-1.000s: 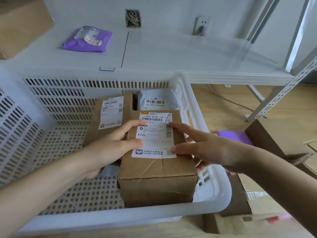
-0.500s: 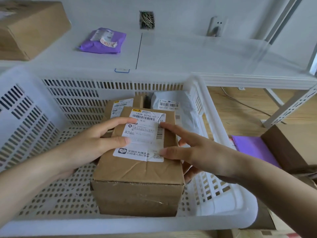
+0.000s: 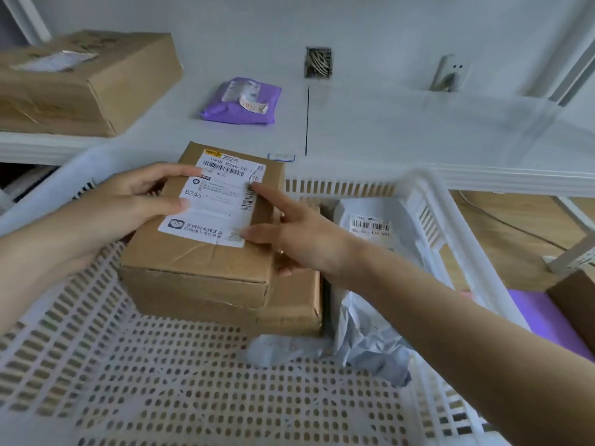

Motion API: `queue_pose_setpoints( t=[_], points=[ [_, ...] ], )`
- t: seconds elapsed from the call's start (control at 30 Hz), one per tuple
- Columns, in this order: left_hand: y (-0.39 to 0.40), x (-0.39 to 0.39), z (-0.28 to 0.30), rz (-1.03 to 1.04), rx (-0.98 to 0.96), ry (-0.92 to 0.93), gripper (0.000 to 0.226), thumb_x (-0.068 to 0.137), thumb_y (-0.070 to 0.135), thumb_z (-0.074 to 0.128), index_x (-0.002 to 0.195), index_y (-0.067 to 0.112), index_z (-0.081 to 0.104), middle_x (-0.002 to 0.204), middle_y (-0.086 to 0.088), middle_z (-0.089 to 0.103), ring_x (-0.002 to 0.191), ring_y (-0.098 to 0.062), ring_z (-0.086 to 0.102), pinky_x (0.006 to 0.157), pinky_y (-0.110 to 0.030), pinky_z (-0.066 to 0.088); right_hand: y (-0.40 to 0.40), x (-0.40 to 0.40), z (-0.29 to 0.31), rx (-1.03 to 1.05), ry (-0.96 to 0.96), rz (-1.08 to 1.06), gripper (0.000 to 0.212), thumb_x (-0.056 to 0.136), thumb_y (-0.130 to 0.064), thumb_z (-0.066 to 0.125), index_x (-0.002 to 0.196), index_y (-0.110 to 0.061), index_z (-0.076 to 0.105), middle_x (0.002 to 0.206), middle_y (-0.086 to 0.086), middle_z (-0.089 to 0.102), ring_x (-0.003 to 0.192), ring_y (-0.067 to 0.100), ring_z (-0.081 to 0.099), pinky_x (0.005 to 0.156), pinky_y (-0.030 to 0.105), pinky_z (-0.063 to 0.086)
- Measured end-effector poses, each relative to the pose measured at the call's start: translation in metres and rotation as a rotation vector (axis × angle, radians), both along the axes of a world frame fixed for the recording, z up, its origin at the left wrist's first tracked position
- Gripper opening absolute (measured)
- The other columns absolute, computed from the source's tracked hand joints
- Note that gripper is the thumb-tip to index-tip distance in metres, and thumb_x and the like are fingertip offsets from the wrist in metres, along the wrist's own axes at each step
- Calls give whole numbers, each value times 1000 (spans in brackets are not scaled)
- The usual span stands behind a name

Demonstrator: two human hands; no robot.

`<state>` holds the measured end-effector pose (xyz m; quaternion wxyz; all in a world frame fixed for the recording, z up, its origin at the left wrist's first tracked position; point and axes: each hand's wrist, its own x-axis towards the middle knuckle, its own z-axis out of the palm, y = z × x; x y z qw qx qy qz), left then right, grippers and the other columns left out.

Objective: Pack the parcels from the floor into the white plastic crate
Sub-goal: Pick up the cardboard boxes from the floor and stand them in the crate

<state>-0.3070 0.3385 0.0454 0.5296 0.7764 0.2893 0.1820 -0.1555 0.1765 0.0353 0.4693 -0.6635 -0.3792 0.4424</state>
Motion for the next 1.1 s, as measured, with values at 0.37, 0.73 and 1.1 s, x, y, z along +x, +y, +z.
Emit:
queue_pose_setpoints(
  t=[0.37, 0.73, 1.1],
  points=[
    [94, -3, -93, 12, -19, 429, 46, 87, 25, 63, 120, 52, 45, 149, 8, 31, 124, -12, 42, 95, -31, 35, 129, -8, -89, -340, -743, 336, 48, 92, -38, 43, 138, -28, 38, 140, 5, 45, 127, 31, 40, 107, 44, 32],
    [80, 55, -210, -306, 142, 764, 73, 79, 13, 71, 140, 28, 34, 133, -3, 53, 114, -24, 55, 89, -31, 48, 123, 0, -128, -499, -1294, 518, 28, 89, -32, 41, 106, -19, 59, 132, 1, 47, 136, 24, 19, 108, 61, -9],
    [67, 54, -222, -166, -8, 950, 78, 96, 26, 45, 138, 53, -14, 145, -20, 36, 73, -24, 64, 48, -27, 54, 102, 19, -113, -517, -1287, 553, 23, 86, -28, 45, 65, -20, 43, 130, 3, 49, 140, 23, 14, 107, 61, -11]
  ],
)
